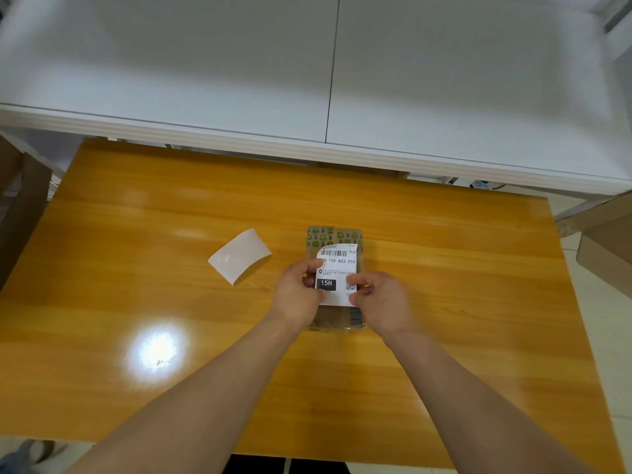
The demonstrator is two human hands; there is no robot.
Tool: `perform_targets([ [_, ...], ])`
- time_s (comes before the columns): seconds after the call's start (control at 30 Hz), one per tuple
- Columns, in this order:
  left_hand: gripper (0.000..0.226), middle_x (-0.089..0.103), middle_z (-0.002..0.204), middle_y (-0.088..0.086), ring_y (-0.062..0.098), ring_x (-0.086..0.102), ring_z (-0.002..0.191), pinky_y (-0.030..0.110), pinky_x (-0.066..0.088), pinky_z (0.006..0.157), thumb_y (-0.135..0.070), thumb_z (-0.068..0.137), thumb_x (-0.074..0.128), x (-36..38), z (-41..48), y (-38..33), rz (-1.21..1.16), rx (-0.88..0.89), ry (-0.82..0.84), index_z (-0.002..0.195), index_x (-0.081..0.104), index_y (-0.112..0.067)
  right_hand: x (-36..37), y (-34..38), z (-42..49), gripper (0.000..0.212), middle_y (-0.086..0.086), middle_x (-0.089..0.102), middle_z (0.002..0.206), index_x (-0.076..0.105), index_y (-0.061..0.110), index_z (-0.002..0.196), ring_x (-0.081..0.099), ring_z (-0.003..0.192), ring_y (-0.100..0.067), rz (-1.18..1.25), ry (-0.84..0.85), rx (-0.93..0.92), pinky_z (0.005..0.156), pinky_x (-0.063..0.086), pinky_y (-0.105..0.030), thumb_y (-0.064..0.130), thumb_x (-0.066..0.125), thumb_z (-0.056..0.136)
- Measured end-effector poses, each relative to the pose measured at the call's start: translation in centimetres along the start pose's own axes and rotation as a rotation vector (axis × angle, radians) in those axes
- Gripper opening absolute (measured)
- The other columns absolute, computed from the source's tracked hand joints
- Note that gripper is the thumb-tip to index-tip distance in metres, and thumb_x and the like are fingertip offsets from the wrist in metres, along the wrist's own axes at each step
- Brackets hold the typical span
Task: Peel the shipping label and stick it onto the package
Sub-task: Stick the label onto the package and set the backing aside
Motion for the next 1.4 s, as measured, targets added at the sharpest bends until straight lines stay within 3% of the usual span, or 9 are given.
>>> perform_targets([
  [0.23,0.053,0.066,0.104,-0.002,0.002,0.061,0.086,0.016,0.053,0.071,0.016,0.083,0.059,0.1,0.0,0.1,-0.003,-0.006,0.012,0.128,0.058,-0.013,0.0,-0.2,-0.1,0.033,0.002,0.065,0.093,0.070,0.015,0.117,0.058,0.069,-0.003,0.011,0.003,0.011,0.055,0.042,-0.016,0.001,0.065,0.088],
  [0.47,0.052,0.064,0.096,-0.009,0.001,0.060,0.083,0.015,0.052,0.071,0.014,0.085,0.059,0.2,0.0,-0.1,0.032,-0.001,0.017,0.130,0.057,-0.012,-0.3,-0.2,-0.1,0.033,0.010,0.062,0.086,0.071,0.017,0.117,0.060,0.071,-0.005,0.010,-0.011,0.013,0.057,0.046,-0.019,0.002,0.066,0.088],
  [0.7,0.052,0.063,0.096,-0.010,0.000,0.059,0.082,0.016,0.052,0.075,0.013,0.086,0.059,0.2,0.1,-0.1,0.051,0.001,0.016,0.132,0.056,-0.012,-0.3,-0.1,-0.1,0.031,0.002,0.066,0.090,0.071,0.016,0.115,0.059,0.070,-0.005,0.005,-0.011,0.014,0.056,0.044,-0.019,0.002,0.067,0.087],
  [0.87,0.052,0.064,0.100,-0.006,0.001,0.060,0.084,0.014,0.051,0.073,0.011,0.086,0.059,0.4,0.3,0.1,0.060,0.011,0.024,0.132,0.056,-0.014,-0.3,-0.2,-0.1,0.032,0.008,0.064,0.084,0.071,0.015,0.115,0.061,0.072,-0.009,0.005,-0.012,0.023,0.067,0.053,-0.028,0.002,0.067,0.087],
  [1.03,0.051,0.065,0.106,0.000,0.002,0.058,0.083,0.016,0.051,0.077,0.010,0.086,0.059,0.4,0.5,0.3,0.076,0.026,0.018,0.131,0.057,-0.015,-0.3,0.0,0.0,0.032,0.015,0.057,0.079,0.071,0.014,0.116,0.057,0.067,-0.002,-0.014,0.002,0.006,0.055,0.042,-0.016,0.001,0.067,0.087],
  [1.4,0.048,0.060,0.119,0.002,0.003,0.057,0.085,0.020,0.053,0.081,0.007,0.087,0.061,0.3,1.0,0.6,0.096,0.054,0.001,0.127,0.059,-0.019,-0.2,-0.1,0.1,0.033,0.013,0.057,0.080,0.070,0.014,0.118,0.055,0.065,-0.002,-0.037,0.000,0.010,0.053,0.040,-0.015,0.001,0.066,0.088],
])
Point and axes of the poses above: each hand's wrist, its own z-axis towards the middle knuckle, its own x-axis out of the palm, y = z × x, the point moved 9 cm from there along z, towards the middle knuckle
